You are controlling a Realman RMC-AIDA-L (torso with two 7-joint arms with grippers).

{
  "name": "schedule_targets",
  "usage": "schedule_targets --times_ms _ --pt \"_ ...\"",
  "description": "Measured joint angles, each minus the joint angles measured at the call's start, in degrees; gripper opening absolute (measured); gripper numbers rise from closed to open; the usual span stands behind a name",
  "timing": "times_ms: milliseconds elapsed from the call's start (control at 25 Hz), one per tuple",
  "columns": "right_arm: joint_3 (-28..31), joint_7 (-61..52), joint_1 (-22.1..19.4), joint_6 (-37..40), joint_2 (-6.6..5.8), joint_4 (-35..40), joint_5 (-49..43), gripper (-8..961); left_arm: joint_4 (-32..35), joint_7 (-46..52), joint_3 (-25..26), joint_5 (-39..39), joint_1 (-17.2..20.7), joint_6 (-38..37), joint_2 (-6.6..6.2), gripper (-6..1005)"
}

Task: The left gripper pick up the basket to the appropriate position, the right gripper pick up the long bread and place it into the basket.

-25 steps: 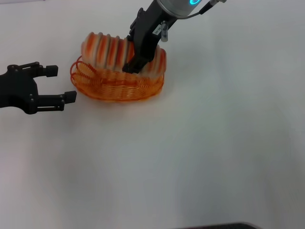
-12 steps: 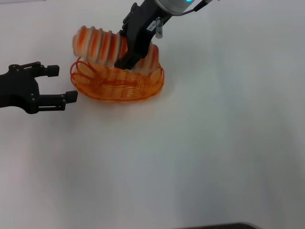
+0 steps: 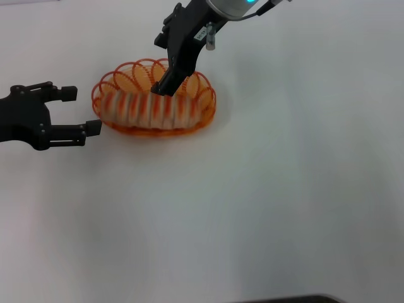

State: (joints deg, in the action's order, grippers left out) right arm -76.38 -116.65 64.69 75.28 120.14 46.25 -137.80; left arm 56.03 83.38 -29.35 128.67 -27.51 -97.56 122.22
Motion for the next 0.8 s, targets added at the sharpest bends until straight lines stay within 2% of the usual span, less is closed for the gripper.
schedule_targets --times_ms 120,200,360,480,520,600,800 --pt "0.15 -0.01 -0.73 -1.09 0.00 0.85 0.09 952 -0.03 0.01 0.00 0.00 0.00 0.06 -0.02 884" --pt "1.01 -0.11 -2.69 -1.98 -0.09 3.27 1.84 956 -0.10 0.01 0.00 -0.01 0.00 0.16 0.02 884" --pt "4.61 2.85 -9.30 -2.06 -0.64 9.17 11.76 958 -0.41 -0.02 0.11 -0.02 0.00 0.39 0.05 884" --pt "9.41 7.51 -13.82 0.26 -0.80 10.07 18.44 957 -0.44 -0.05 0.10 -0.02 -0.10 0.43 0.04 884" --pt "9.41 7.51 -13.82 0.26 -0.80 10.07 18.44 957 -0.44 -0.05 0.07 -0.03 -0.16 0.43 0.04 884" --pt "13.41 12.34 -19.35 2.70 -0.78 10.02 24.39 957 -0.48 -0.05 0.01 -0.04 -0.29 0.51 0.04 884" --pt "14.65 21.55 -29.69 4.39 -0.66 9.78 34.83 956 -0.58 -0.10 -0.01 -0.08 -0.36 0.75 0.03 884"
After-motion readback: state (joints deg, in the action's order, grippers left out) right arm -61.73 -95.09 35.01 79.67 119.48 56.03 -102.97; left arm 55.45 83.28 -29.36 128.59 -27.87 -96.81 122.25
